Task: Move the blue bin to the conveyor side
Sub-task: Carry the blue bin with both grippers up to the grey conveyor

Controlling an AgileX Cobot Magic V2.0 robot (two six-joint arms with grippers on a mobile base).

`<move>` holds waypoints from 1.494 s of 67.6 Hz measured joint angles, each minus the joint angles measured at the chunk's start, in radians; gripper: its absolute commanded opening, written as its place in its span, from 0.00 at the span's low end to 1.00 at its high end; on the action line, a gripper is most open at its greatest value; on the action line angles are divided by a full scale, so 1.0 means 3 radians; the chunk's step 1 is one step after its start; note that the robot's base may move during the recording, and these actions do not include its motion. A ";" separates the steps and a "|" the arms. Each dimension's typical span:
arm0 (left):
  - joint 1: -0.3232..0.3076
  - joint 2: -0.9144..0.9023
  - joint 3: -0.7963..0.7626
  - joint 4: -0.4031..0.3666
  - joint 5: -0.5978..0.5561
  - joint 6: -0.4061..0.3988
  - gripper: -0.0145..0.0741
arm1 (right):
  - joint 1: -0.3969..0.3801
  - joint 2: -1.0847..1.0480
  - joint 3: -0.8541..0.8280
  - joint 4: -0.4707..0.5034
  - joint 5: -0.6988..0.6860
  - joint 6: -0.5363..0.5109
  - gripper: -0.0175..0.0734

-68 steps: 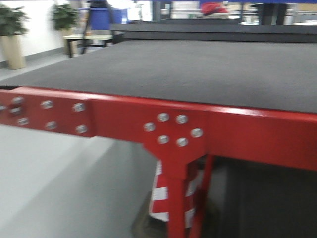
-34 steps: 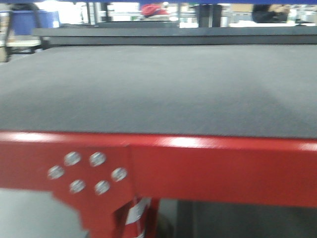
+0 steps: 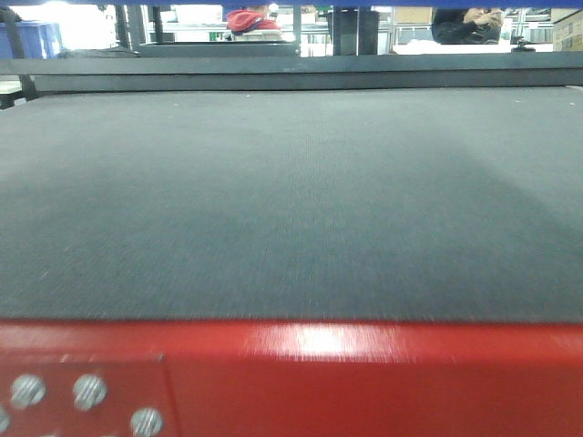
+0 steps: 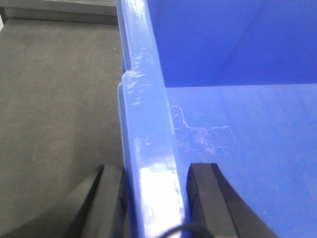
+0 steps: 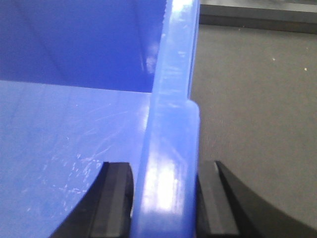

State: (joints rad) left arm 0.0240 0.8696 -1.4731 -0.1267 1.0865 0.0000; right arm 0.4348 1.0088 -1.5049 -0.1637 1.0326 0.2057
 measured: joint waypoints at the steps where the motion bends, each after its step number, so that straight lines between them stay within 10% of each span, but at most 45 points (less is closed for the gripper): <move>1: 0.0000 0.0000 0.0000 0.0000 0.0000 0.0000 0.16 | 0.0000 0.0000 0.0000 0.0000 0.0000 0.0000 0.11; 101: 0.0000 0.0000 0.0000 0.0000 0.0000 0.0000 0.16 | 0.0000 0.0000 0.0000 0.0000 0.0000 0.0000 0.11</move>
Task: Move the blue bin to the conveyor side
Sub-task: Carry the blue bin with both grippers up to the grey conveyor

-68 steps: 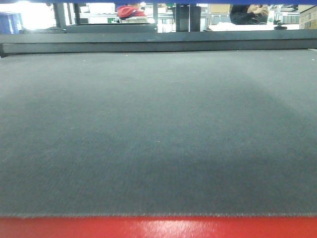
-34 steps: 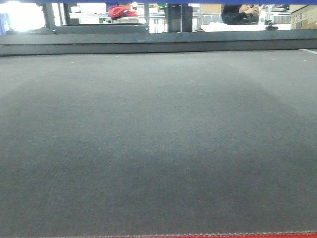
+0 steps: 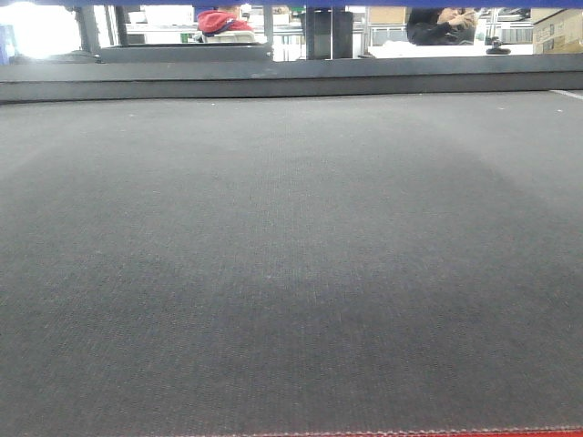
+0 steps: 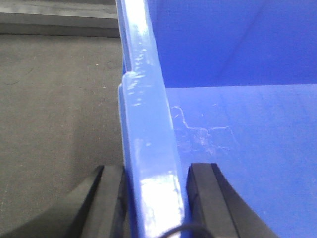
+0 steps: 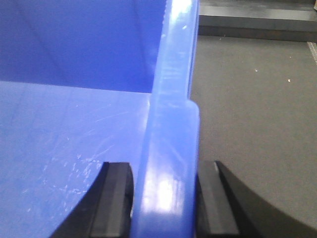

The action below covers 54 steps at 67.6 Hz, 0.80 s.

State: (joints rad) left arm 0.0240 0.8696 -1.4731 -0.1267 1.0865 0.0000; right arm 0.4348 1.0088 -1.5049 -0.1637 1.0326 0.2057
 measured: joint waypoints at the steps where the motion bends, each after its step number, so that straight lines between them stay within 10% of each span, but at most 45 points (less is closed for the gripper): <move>1: 0.0000 0.0000 0.0000 0.0000 0.0000 0.0000 0.16 | 0.0000 0.0000 0.0000 0.0000 0.0000 0.0000 0.11; 54: 0.0000 0.0000 0.0000 0.0000 0.0000 0.0000 0.16 | 0.0000 0.0000 0.0000 0.0000 0.0000 0.0000 0.11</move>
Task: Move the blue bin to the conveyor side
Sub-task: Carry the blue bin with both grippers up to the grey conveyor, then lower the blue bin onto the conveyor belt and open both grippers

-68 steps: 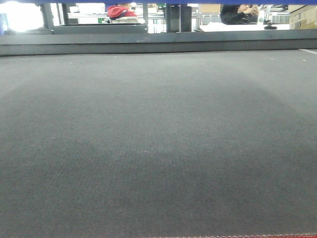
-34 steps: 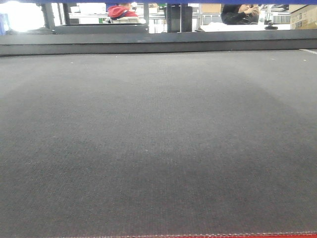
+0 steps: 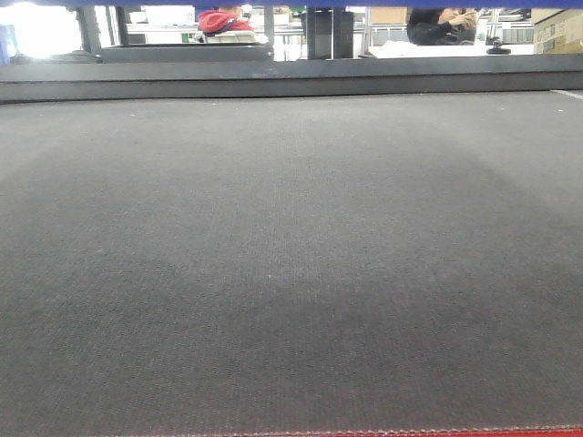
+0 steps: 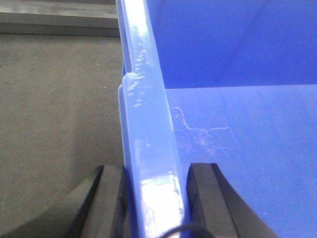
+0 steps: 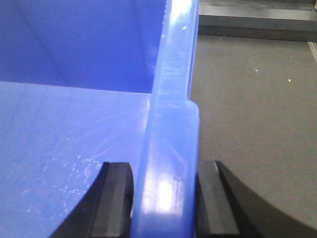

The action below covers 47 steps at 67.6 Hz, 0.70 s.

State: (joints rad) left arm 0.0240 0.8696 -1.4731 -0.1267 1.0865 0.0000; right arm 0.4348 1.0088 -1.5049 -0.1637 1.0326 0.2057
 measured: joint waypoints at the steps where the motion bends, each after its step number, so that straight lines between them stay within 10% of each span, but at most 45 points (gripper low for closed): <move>1: 0.0000 0.0000 0.0000 0.0000 0.0000 0.0000 0.16 | 0.0000 0.0000 0.0000 0.0000 0.0000 0.0000 0.11; 47: 0.0000 0.0154 -0.0046 0.0000 -0.0005 0.0000 0.16 | 0.0000 0.0062 0.0000 -0.0021 0.0000 0.0000 0.11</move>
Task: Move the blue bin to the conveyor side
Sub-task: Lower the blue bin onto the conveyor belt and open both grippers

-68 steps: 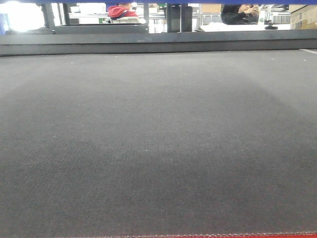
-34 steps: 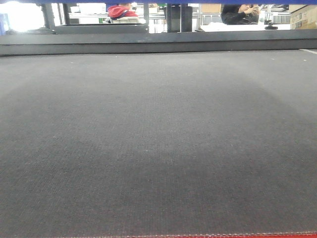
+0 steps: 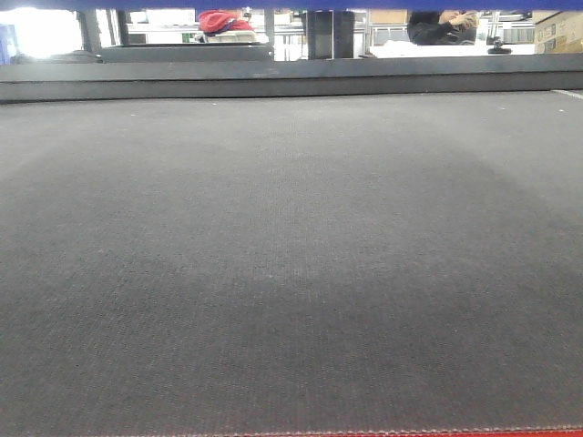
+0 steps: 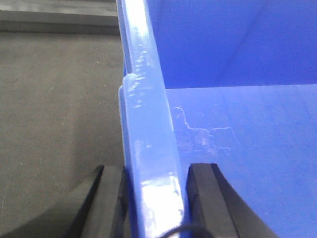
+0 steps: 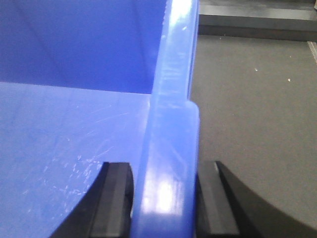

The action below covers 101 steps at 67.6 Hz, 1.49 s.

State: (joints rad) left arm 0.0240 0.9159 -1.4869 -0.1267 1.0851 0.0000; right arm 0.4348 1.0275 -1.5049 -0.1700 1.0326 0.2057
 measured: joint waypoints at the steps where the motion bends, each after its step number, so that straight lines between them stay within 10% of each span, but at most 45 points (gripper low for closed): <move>1: 0.0000 0.0039 -0.0013 0.0000 0.0000 0.0000 0.16 | 0.0000 0.0017 0.0000 0.0000 0.0000 0.0000 0.11; 61: 0.0000 0.2039 -0.0166 0.0037 0.0014 0.0113 0.26 | -0.0571 0.1842 0.0000 0.0220 -0.0682 -0.0036 0.14; 81: 0.0000 0.2197 -0.0217 0.0037 -0.0135 0.0126 0.77 | -0.0582 0.1896 -0.0032 0.0160 -0.0807 -0.0036 0.83; 90: 0.0000 0.2176 -0.0217 0.0025 -0.0143 0.0132 0.83 | -0.0587 0.1845 -0.0045 0.0131 -0.0764 -0.0036 0.78; 101: 0.0000 0.1921 -0.0217 -0.0053 -0.0143 0.0139 0.67 | -0.0587 0.1657 -0.0045 0.0131 -0.0567 -0.0036 0.53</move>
State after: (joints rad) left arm 0.0240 1.4922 -1.5519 -0.1426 1.0421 0.0418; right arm 0.2586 1.5245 -1.5184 -0.1307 0.8624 0.1948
